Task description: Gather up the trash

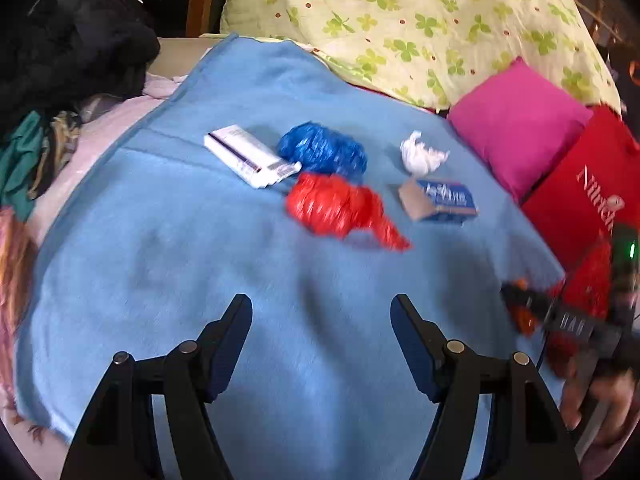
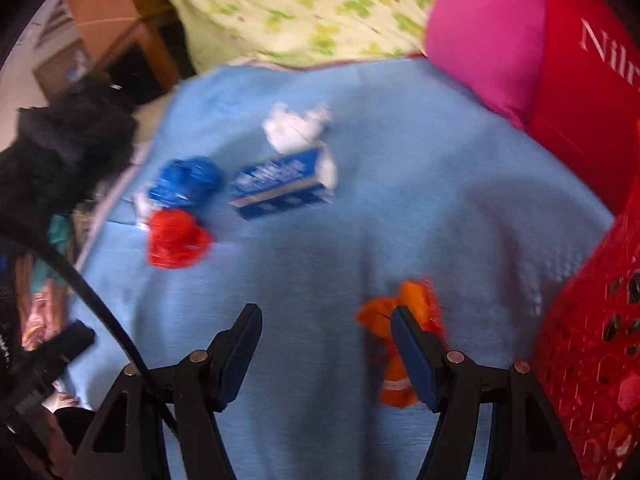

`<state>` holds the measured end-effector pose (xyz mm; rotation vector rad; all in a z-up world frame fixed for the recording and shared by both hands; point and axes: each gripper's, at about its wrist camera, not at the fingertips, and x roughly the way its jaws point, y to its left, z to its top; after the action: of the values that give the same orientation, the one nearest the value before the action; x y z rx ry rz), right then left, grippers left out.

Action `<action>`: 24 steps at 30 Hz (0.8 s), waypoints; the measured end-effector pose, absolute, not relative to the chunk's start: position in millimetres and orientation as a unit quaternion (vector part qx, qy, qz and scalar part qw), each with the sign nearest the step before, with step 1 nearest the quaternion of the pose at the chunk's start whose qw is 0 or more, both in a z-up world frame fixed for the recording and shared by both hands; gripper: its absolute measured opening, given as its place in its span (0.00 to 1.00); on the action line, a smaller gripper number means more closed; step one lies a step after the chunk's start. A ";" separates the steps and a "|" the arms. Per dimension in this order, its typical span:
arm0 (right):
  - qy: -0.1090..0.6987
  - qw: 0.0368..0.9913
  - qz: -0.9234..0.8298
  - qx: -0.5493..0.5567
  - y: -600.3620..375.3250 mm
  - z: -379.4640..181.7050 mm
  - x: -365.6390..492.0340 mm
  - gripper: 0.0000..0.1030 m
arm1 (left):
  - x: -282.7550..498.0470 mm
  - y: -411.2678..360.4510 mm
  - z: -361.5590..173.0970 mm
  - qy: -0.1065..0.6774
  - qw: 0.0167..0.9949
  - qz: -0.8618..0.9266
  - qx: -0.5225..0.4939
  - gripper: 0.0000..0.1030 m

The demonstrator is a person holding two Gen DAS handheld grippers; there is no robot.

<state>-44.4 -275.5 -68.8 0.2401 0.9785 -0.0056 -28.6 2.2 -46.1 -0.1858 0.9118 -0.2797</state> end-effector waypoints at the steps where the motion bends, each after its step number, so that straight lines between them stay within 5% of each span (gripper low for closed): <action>1: 0.470 0.875 -0.007 0.113 -277.8 -70.5 -42.9 0.68 | -21.5 -0.2 -45.8 0.438 0.883 -0.138 -0.095 0.70; 16: 0.469 0.880 -0.068 0.022 -284.3 -72.8 -36.6 0.60 | 80.7 -34.3 -97.8 0.492 0.847 -0.097 -0.175 0.70; 19: 0.500 0.864 -0.056 0.025 -284.7 -86.1 -30.9 0.47 | 75.1 -35.2 -100.6 0.479 0.857 -0.096 -0.166 0.50; 21: 0.496 0.867 -0.043 0.013 -279.7 -85.4 -31.6 0.34 | 71.5 -32.9 -99.0 0.477 0.857 -0.097 -0.170 0.47; 24: 0.486 0.873 -0.029 0.018 -276.4 -80.2 -33.3 0.33 | 63.6 -24.3 -94.3 0.470 0.860 -0.097 -0.174 0.46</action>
<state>-33.3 -276.4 -80.2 0.0371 1.0152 -0.0611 63.6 -24.3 -94.3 -0.3653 0.9858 -0.2040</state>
